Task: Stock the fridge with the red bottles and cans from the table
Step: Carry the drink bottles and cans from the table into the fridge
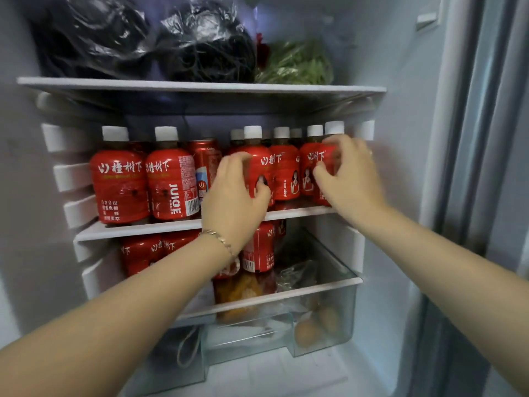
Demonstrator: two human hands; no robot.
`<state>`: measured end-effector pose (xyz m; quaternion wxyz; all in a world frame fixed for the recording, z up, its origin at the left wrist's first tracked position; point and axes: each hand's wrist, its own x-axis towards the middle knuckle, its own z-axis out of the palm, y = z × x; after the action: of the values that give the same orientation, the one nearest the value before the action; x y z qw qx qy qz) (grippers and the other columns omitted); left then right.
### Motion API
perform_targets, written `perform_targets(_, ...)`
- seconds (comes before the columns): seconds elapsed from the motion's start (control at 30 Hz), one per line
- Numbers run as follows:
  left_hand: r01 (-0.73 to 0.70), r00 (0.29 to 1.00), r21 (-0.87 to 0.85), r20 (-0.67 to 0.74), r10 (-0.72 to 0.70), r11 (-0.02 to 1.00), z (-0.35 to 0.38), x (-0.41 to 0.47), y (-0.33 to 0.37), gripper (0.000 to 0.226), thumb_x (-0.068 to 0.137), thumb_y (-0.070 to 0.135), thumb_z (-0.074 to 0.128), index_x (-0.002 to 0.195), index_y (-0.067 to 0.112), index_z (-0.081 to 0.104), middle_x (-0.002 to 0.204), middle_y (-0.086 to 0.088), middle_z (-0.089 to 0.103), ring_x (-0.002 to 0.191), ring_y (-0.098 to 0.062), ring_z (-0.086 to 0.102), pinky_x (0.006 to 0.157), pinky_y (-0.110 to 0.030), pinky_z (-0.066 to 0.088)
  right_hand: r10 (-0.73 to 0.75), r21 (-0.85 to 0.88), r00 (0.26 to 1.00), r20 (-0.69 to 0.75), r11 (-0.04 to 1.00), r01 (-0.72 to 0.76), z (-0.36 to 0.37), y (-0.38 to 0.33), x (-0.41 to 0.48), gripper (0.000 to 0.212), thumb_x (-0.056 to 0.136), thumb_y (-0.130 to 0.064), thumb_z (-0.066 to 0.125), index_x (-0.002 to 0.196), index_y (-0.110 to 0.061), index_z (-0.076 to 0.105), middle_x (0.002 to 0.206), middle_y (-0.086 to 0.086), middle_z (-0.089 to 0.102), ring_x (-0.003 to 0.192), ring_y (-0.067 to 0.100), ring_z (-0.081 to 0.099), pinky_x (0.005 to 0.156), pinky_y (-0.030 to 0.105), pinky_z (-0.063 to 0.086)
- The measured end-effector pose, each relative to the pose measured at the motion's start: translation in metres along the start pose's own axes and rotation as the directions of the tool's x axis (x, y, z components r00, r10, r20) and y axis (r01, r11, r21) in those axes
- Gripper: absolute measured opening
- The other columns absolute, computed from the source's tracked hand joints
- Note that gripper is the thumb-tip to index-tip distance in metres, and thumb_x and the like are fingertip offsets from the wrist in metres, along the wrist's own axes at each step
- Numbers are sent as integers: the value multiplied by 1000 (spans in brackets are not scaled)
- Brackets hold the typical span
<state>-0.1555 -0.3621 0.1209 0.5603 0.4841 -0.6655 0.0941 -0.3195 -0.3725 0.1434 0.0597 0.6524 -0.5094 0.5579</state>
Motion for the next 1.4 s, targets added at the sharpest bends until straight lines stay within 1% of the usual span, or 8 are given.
perform_targets(0.13,235,964,98,105,-245,967,13,40,2,92,79,45,68,146,11,14,151,-7,18,135,-24,31,102,-34,36,76,-268,997,-4,961,-74,16,7,22,81,83,-42,64,148,-22,18,146,14,26,137,30,24,112,43,23)
perform_targets(0.3,309,926,150,179,-333,939,29,62,-6,90,73,48,72,140,9,27,144,-11,29,129,-30,38,103,-42,41,185,-235,976,-113,950,-207,31,18,32,97,75,-43,73,148,-15,15,148,11,31,138,29,24,112,40,18)
perform_targets(0.47,333,938,-36,120,-326,942,32,53,-4,80,75,28,74,138,10,28,143,-11,22,126,-29,38,101,-33,40,142,-6,981,-136,990,-144,29,17,24,79,71,-34,78,136,-13,37,136,6,38,125,21,40,104,30,33)
perform_targets(0.7,107,932,-347,-292,-216,932,6,-2,7,74,69,19,77,129,12,35,130,-7,30,112,-10,38,86,-4,35,66,309,953,-296,950,30,22,3,-32,75,65,-19,82,128,-11,44,119,-3,36,105,6,41,79,0,37)
perform_targets(0.87,-115,990,-377,-114,77,919,-7,-65,-10,69,59,37,70,117,40,33,116,9,43,114,-8,47,99,-21,40,-121,244,973,-195,955,168,23,13,-80,71,59,-28,80,122,-10,50,113,-7,45,103,-3,41,89,-6,27)
perform_targets(0.97,-155,984,-341,27,174,927,1,-95,-29,70,59,36,69,121,35,37,118,22,42,113,12,41,97,-6,32,-188,187,982,-2,965,185,31,32,-102,67,59,-42,69,118,-14,54,112,-8,48,103,-9,38,93,-3,27)
perform_targets(1.2,141,989,-233,80,-125,962,23,-102,-60,74,60,7,82,125,11,47,114,4,44,100,-4,41,84,8,26,105,169,990,96,978,-120,49,60,-104,70,61,-22,80,124,-23,49,112,-10,44,90,-8,39,75,0,35)
perform_targets(1.4,125,990,-187,92,-109,974,31,-98,-67,77,62,9,81,129,8,42,117,4,38,102,-6,39,79,11,24,205,243,977,53,947,-212,70,64,-97,69,64,-17,82,124,-20,49,111,-5,47,93,3,46,72,1,34)
